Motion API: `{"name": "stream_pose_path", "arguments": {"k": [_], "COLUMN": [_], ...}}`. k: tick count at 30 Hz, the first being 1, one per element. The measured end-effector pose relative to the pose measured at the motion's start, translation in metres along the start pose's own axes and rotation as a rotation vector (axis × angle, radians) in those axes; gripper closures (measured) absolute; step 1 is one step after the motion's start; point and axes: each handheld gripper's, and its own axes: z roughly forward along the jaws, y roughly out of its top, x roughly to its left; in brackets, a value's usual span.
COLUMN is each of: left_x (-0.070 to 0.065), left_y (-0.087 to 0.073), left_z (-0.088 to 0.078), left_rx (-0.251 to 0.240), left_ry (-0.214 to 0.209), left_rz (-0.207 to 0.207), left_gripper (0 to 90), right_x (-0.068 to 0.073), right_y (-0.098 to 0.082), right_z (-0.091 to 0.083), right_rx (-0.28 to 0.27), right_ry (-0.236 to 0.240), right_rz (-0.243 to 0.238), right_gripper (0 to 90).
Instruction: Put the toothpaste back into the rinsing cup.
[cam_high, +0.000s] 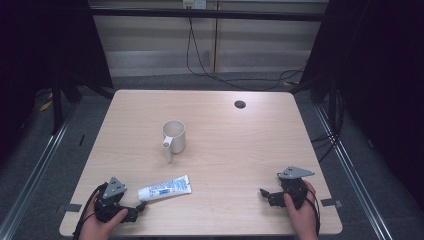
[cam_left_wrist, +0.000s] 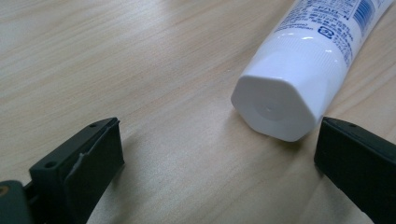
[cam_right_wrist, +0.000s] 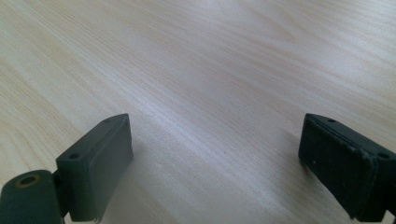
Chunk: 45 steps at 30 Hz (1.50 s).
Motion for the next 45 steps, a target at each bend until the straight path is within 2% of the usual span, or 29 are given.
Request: {"name": "stream_pose_path", "arguments": {"k": [16,23,24,26,28,30,33,35,36,37,39,40,45], "left_x": [0.000,-0.001,-0.001,-0.001,-0.003,-0.004,-0.005,-0.005,-0.004,-0.004,-0.003,-0.004,-0.004], "left_y": [0.001,0.011,0.015,0.016,0.019,0.021,0.024,0.027,0.029,0.031,0.035,0.037,0.046], "left_z": [0.000,-0.001,-0.002,-0.003,-0.004,-0.005,-0.007,-0.008,-0.010,-0.011,-0.013,-0.013,-0.013], "left_rx": [0.007,0.090,0.110,0.120,0.140,0.156,0.167,0.182,0.194,0.196,0.196,0.197,0.219], "left_ry": [-0.006,-0.015,-0.024,-0.028,-0.026,-0.026,-0.053,-0.041,-0.051,-0.054,-0.046,-0.044,-0.055], "left_rz": [0.005,0.005,0.022,0.024,0.043,0.063,0.054,0.072,0.086,0.081,0.100,0.095,0.132], "left_gripper": [0.4,3.8,8.8,14.2,15.5,15.5,15.8,16.1,16.1,16.1,16.4,16.6,16.6], "right_x": [0.000,0.000,0.000,0.000,0.000,0.000,0.000,0.000,0.000,0.000,0.000,0.000,0.000], "right_y": [0.000,0.000,0.000,0.000,0.000,0.000,0.000,0.000,0.000,0.000,0.000,0.000,0.000], "right_z": [0.000,0.000,0.000,0.000,0.000,0.000,0.000,0.000,0.000,0.000,0.000,0.000,0.000], "right_rx": [0.000,0.000,0.000,-0.001,-0.001,-0.001,-0.001,-0.001,-0.001,-0.001,0.000,-0.001,0.000], "right_ry": [0.000,0.001,0.000,0.000,0.000,0.000,0.000,0.000,0.000,0.000,0.000,0.000,0.000], "right_rz": [-0.002,-0.002,0.000,0.000,0.000,0.000,-0.001,0.000,-0.001,-0.001,0.001,0.000,-0.001], "right_gripper": [9.3,9.2,9.2,9.2,9.2,9.2,9.2,9.2,9.3,9.2,9.2,9.2,9.2]}}
